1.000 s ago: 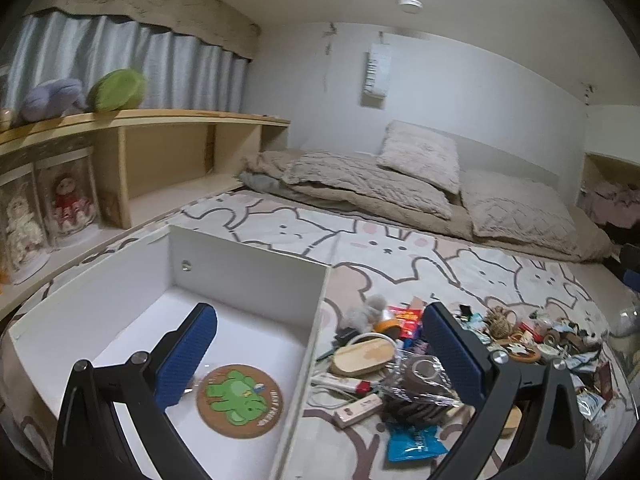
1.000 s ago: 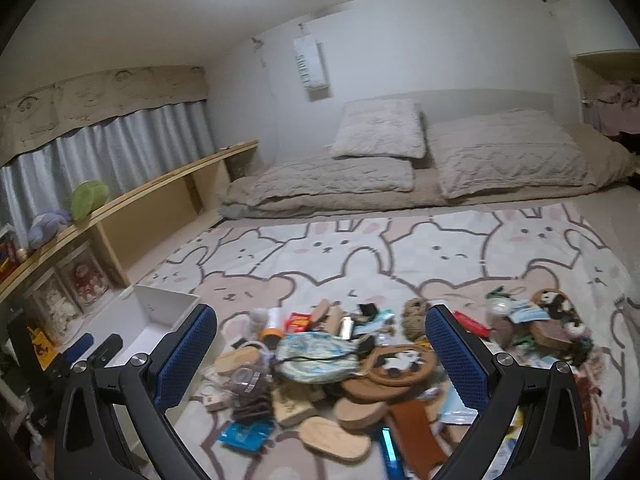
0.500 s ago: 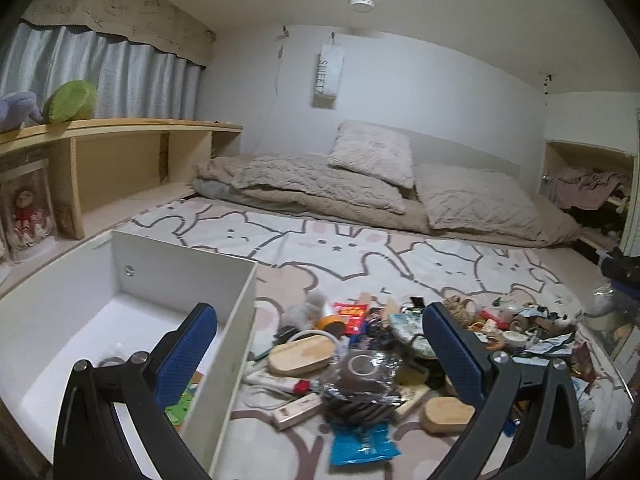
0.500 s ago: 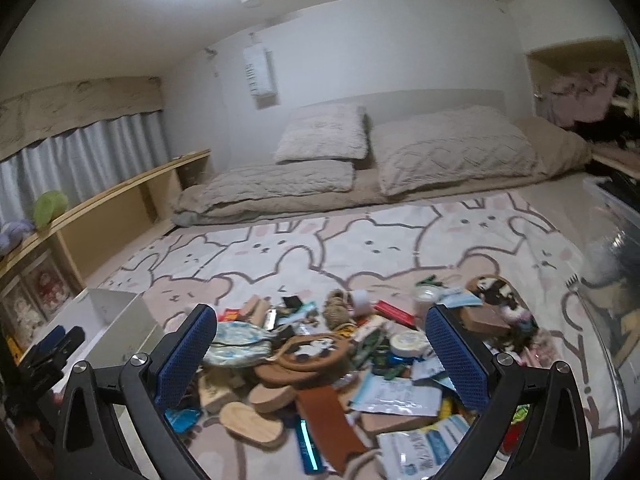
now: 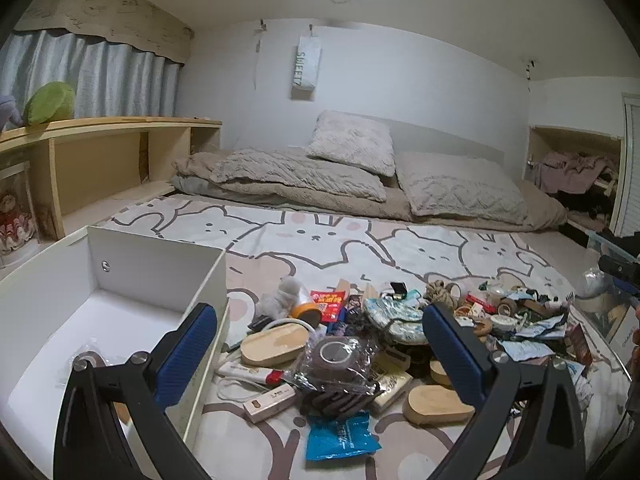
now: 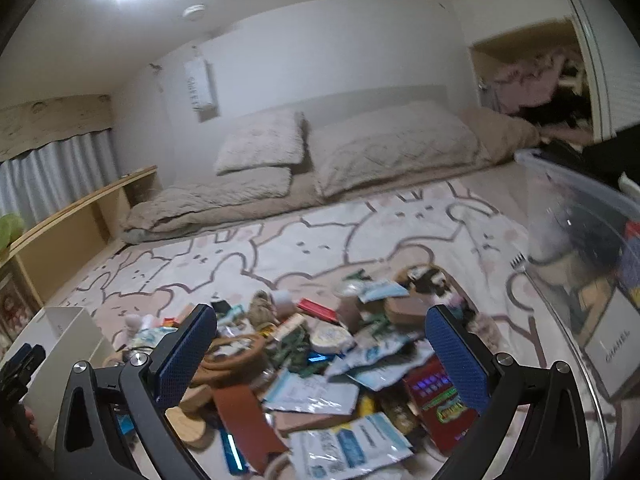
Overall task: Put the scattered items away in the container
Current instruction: 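Reach the left tool to the bagged tape roll and close on it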
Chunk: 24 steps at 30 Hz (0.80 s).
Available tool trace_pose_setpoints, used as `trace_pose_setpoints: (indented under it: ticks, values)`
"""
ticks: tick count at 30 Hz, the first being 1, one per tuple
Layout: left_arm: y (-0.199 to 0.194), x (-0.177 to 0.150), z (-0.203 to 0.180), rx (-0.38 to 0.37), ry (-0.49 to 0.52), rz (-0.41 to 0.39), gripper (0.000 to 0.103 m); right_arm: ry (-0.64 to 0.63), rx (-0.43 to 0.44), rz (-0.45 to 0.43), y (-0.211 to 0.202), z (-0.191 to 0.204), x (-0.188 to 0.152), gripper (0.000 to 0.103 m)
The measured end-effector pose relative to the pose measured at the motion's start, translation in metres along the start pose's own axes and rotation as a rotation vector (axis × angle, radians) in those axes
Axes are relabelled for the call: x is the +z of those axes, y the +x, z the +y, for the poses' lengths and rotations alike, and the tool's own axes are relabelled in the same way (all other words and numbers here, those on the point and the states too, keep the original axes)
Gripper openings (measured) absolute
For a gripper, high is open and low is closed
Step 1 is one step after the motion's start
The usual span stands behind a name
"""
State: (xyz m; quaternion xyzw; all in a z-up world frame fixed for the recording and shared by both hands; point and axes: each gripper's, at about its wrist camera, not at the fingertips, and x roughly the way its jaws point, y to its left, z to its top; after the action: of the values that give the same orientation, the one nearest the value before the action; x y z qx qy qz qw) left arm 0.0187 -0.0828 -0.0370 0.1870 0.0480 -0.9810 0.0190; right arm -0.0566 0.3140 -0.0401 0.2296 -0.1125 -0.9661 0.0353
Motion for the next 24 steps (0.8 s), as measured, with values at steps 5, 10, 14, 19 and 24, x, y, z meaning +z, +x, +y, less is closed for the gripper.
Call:
trace_pose_setpoints:
  ticks: [5, 10, 14, 19, 24]
  values:
    - [0.005, -0.005, -0.007, -0.014, 0.011, 0.020, 0.103, 0.004, -0.008, 0.058, 0.009, -0.011, -0.007, 0.103]
    - [0.009, -0.009, -0.016, -0.001, 0.045, 0.024, 0.103, -0.054, 0.012, 0.137, 0.022, -0.010, -0.019, 0.103]
    - [0.011, -0.011, -0.019, -0.005, 0.051, 0.037, 0.103, -0.134, 0.037, 0.222, 0.037, -0.007, -0.033, 0.103]
    - [0.016, -0.013, -0.018, -0.009, 0.046, 0.056, 0.103, -0.156, 0.045, 0.316, 0.050, -0.012, -0.048, 0.103]
    - [0.020, -0.016, -0.020, -0.029, 0.039, 0.086, 0.103, -0.161, 0.057, 0.395, 0.059, -0.015, -0.058, 0.103]
